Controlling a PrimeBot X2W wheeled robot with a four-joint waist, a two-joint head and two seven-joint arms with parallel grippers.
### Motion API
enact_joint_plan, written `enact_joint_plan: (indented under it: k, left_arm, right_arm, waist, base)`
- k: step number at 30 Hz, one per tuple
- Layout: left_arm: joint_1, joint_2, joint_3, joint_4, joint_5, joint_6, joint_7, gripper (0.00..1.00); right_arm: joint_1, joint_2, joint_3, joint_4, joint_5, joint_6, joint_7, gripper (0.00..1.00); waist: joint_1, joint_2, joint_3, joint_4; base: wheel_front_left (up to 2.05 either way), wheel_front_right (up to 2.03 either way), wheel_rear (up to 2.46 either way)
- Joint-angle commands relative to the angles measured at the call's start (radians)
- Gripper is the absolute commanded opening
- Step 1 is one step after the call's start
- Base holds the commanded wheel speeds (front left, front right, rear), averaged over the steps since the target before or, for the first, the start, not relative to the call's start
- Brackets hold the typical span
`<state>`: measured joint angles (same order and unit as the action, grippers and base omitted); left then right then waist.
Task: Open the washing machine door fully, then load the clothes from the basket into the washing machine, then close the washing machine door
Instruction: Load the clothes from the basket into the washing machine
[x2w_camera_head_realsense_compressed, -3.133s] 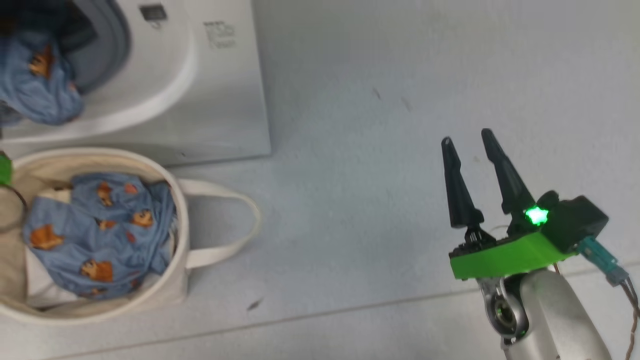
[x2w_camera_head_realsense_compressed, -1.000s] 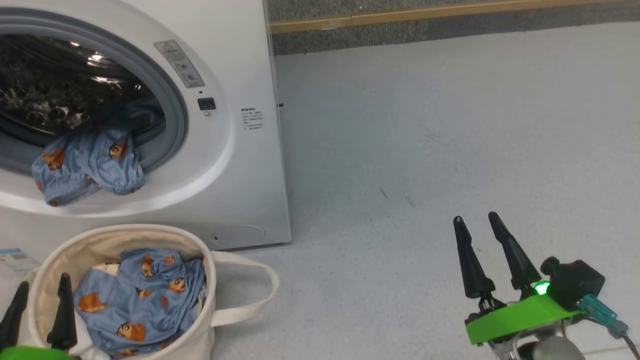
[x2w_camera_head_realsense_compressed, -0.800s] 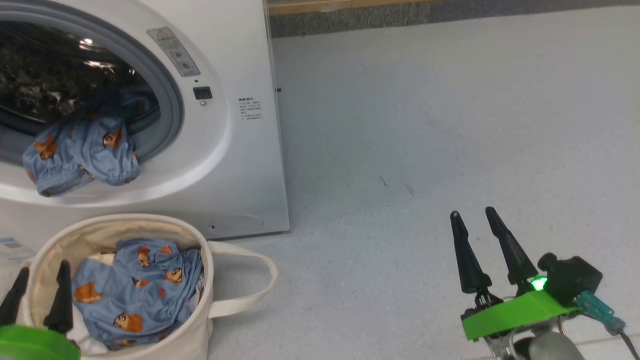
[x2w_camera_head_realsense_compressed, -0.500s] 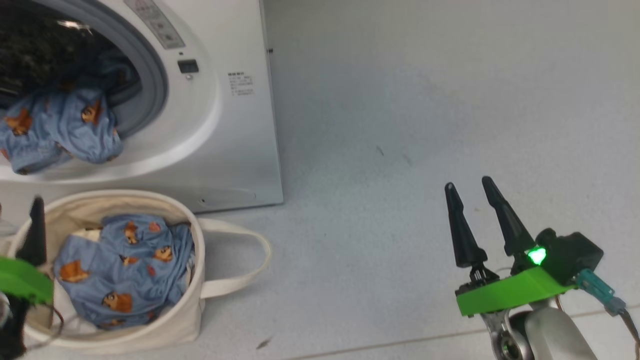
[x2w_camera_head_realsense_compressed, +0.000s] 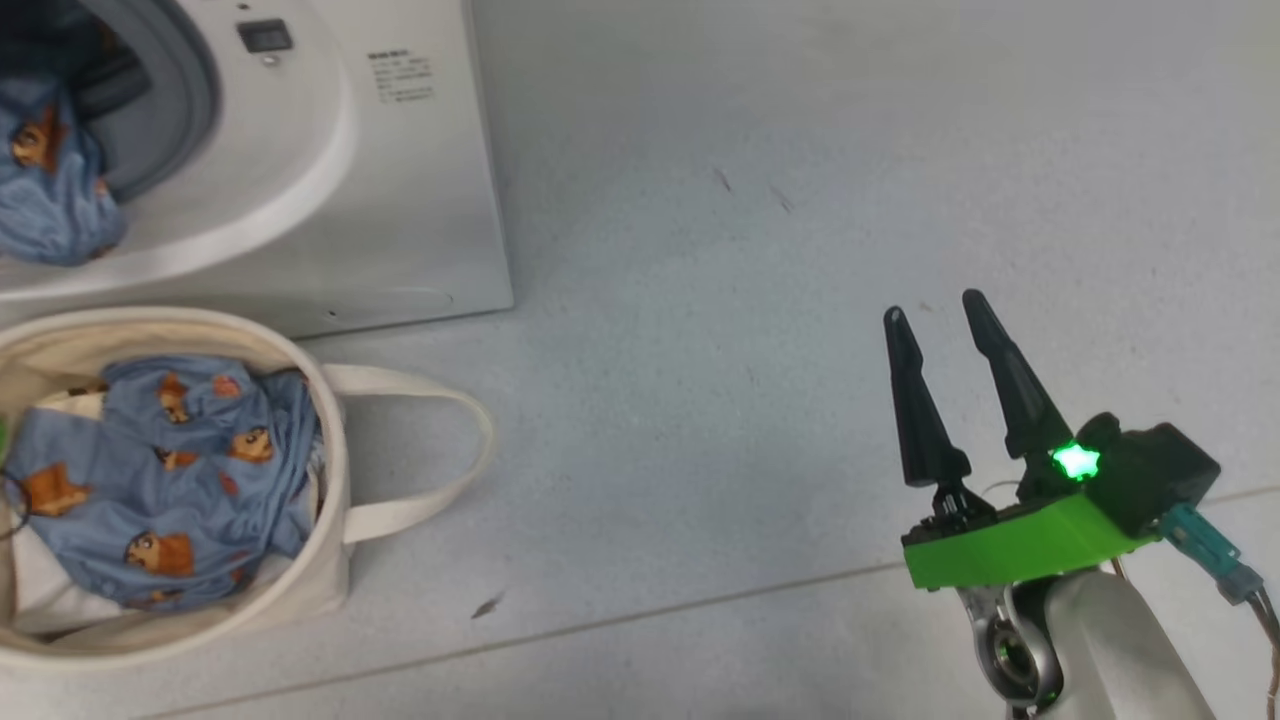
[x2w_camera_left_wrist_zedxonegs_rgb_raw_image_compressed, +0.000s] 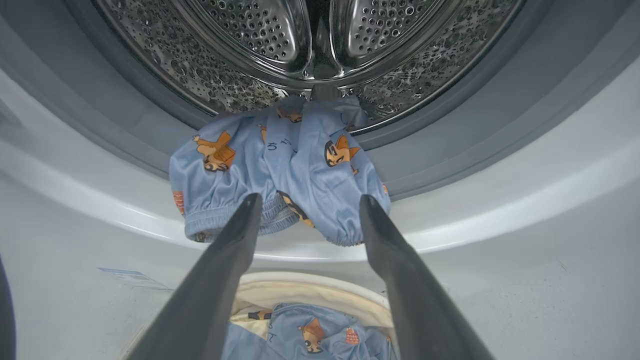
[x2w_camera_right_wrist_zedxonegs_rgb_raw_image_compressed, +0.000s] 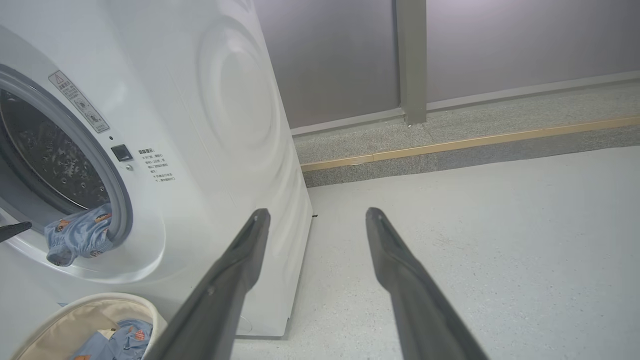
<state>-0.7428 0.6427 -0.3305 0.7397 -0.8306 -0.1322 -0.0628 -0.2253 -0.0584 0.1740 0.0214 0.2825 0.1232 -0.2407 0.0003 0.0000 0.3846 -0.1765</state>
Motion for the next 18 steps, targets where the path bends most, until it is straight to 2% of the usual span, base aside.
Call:
enact_joint_plan:
  k: [1, 10, 14, 18]
  left_arm:
    - [-0.063, 0.079, 0.017, 0.0, -0.021, 0.002, -0.006, 1.0]
    - [-0.245, 0.138, -0.07, 0.07, -0.105, 0.002, 0.011, 1.0]
    - [-0.353, 0.162, -0.126, 0.107, -0.158, 0.002, 0.054, 1.0]
    - [-0.425, 0.183, -0.173, 0.168, -0.165, 0.002, 0.075, 1.0]
  right_arm:
    - [-0.02, 0.008, 0.02, -0.038, 0.002, 0.008, -0.014, 1.0]
    - [-0.041, 0.008, 0.03, -0.073, -0.003, 0.008, -0.019, 1.0]
    - [-0.052, 0.008, 0.027, -0.097, -0.013, 0.008, -0.02, 1.0]
    - [-0.065, 0.008, 0.031, -0.115, -0.019, 0.008, -0.021, 1.0]
  waist:
    - [-0.0003, 0.0, 0.041, -0.017]
    - [-0.0003, 0.0, 0.16, -0.031]
    - [-0.0003, 0.0, 0.238, -0.032]
    - [-0.0003, 0.0, 0.285, -0.034]
  base:
    - [0.0, 0.0, 0.0]
    - [0.0, 0.0, 0.0]
    - [0.0, 0.0, 0.0]
    - [0.0, 0.0, 0.0]
